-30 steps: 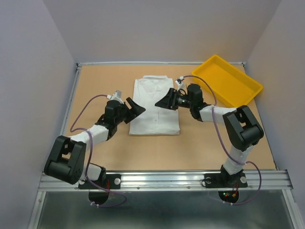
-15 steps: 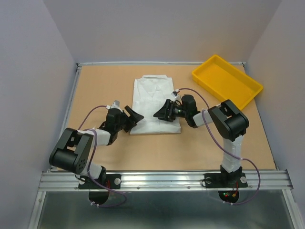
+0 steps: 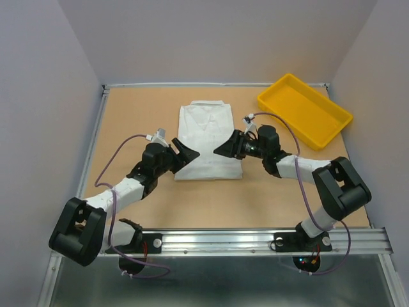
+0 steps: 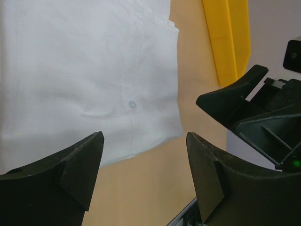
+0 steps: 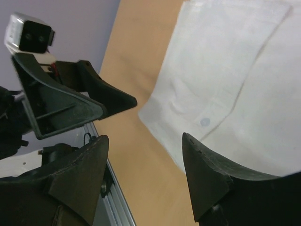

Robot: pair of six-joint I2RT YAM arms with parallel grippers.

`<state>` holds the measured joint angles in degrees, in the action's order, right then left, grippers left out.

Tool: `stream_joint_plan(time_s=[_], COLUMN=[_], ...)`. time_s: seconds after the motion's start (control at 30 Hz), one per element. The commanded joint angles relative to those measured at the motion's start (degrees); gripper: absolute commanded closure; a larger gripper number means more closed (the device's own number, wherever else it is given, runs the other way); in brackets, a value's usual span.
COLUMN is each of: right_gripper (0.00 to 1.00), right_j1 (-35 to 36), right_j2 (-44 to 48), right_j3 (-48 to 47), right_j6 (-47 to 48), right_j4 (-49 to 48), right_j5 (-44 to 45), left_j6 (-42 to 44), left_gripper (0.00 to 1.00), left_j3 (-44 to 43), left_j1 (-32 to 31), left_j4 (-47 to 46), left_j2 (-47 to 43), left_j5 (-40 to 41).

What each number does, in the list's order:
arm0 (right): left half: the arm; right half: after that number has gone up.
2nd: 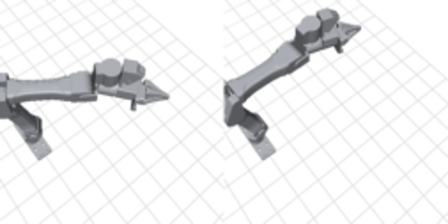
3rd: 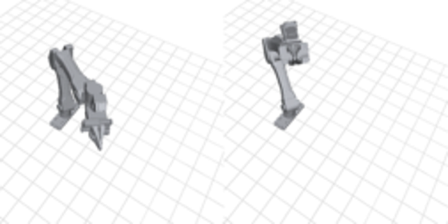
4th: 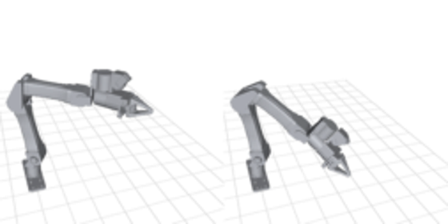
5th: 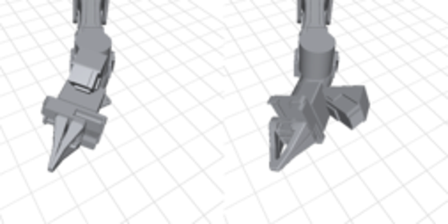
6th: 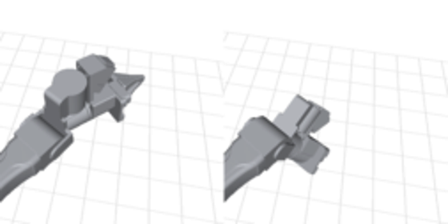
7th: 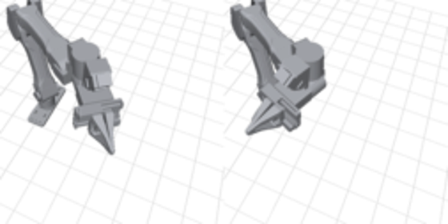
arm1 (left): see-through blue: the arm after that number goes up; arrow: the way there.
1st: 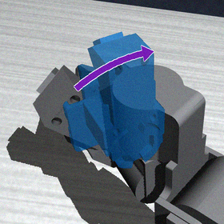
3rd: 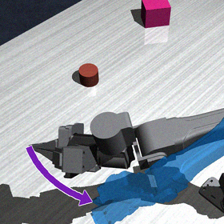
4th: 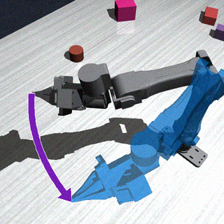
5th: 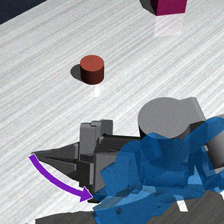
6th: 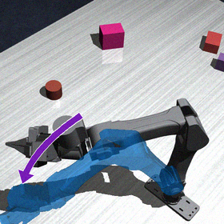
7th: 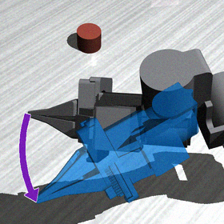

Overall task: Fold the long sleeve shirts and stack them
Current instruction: Fold the shirt

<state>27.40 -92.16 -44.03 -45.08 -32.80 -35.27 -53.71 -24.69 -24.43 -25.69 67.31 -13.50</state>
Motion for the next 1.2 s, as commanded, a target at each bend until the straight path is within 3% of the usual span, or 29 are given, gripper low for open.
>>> stream_joint_plan(time_s=[0.0, 0.2, 0.43, 0.6, 0.77, 0.93, 1.17], right_gripper=[0.31, 0.33, 0.34, 0.34, 0.33, 0.33, 0.33], right_j1=[-0.1, -0.2, -1.2, -1.5, -0.9, 3.9, 9.2], right_j2=[1.5, -4.5, -12.3, -8.7, -2.8, -1.1, -7.4], right_j3=[6.3, 15.5, 22.0, 22.7, 17.9, 10.2, 0.1], right_j6=[-1.7, -7.5, -5.5, -4.8, -5.6, -6.6, -10.1], right_j4=[-1.7, -19.6, -26.3, -26.4, -19.2, -13.9, -14.2], right_j5=[2.3, 3.3, 6.0, 4.4, 1.3, 0.5, 2.1], left_j6=[0.9, -3.2, -4.8, -5.3, -4.2, -2.5, -1.9], left_gripper=[0.18, 0.2, 0.21, 0.21, 0.21, 0.21, 0.26], left_j3=[-4.4, -4.1, 3.0, 5.3, 5.5, 3.9, 0.8], left_j1=[-2.7, -4.3, -4.1, -3.0, -2.6, -2.5, -1.8], left_j4=[0.2, -6.4, -8.8, -7.2, -1.5, 5.1, 5.7], left_j2=[2.3, 10.0, 12.7, 10.4, 2.0, -4.5, -0.1], left_j5=[0.7, 1.1, 4.5, 5.8, 8.8, 13.1, 15.0])
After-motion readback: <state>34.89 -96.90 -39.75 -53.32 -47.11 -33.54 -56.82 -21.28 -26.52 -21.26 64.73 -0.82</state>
